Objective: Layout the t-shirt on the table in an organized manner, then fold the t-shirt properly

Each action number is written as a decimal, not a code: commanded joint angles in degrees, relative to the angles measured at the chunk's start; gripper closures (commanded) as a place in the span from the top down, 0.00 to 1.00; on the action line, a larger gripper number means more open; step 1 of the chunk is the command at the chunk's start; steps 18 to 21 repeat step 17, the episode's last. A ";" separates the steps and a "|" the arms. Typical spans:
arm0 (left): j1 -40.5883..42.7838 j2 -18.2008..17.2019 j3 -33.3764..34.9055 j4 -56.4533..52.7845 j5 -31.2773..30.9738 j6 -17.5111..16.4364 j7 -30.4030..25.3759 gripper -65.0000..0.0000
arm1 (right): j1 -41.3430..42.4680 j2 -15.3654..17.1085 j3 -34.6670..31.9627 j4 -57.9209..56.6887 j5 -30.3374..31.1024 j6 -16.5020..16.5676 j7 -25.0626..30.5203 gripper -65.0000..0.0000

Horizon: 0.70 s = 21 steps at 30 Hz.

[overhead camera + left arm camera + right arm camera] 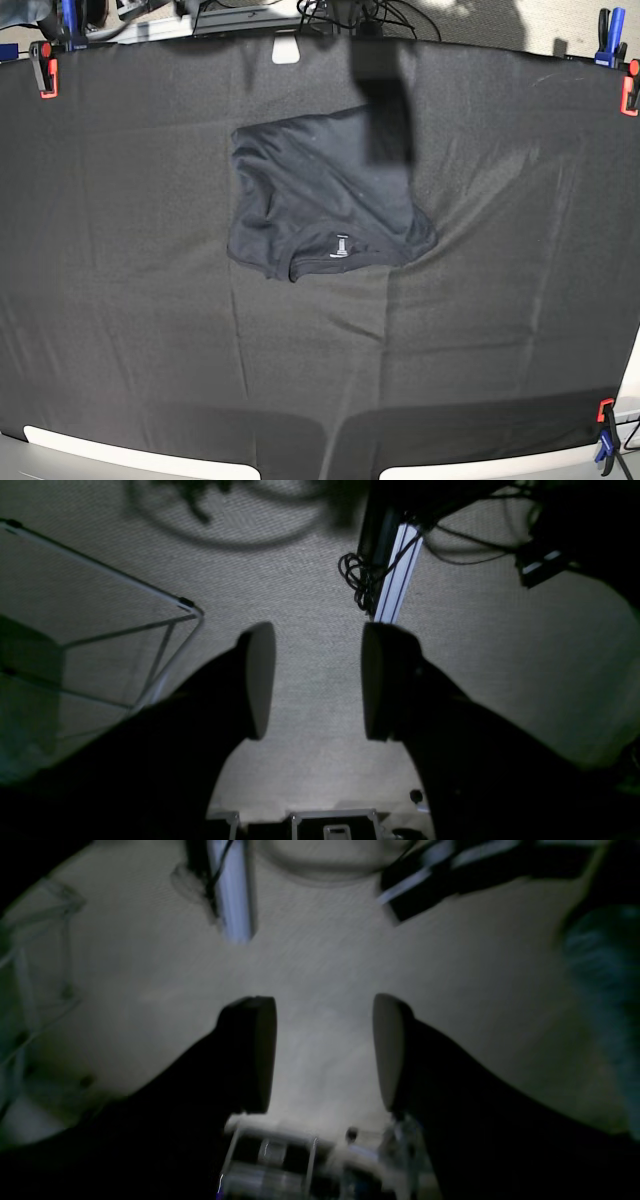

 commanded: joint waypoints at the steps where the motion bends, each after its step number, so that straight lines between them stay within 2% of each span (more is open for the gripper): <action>1: 0.50 -0.79 -0.15 0.61 0.15 -0.39 -0.24 0.40 | 0.15 0.09 -0.22 -0.59 0.39 -2.12 2.16 0.47; 5: 0.48 -0.76 -0.15 2.05 0.13 -0.35 -0.09 0.40 | 0.70 -2.05 -0.24 -1.92 -0.07 -3.10 8.02 0.47; 12: 0.50 0.39 -0.15 2.99 0.15 -0.20 0.20 0.40 | 0.68 -5.31 -0.24 -1.90 -0.22 -2.82 8.31 0.47; 15: 0.46 1.88 -0.15 3.06 1.11 -0.17 0.07 0.40 | 0.68 -5.68 -0.24 -1.90 -0.22 -2.21 8.98 0.47; 17: 0.17 2.97 -0.15 3.43 4.02 -0.15 -0.09 0.40 | 0.70 -5.68 -0.24 -1.90 -0.20 -2.19 9.42 0.47; 21: 0.17 2.97 -0.15 3.43 4.02 -0.15 -0.09 0.40 | 0.70 -5.68 -0.24 -1.90 -0.20 -2.19 9.42 0.47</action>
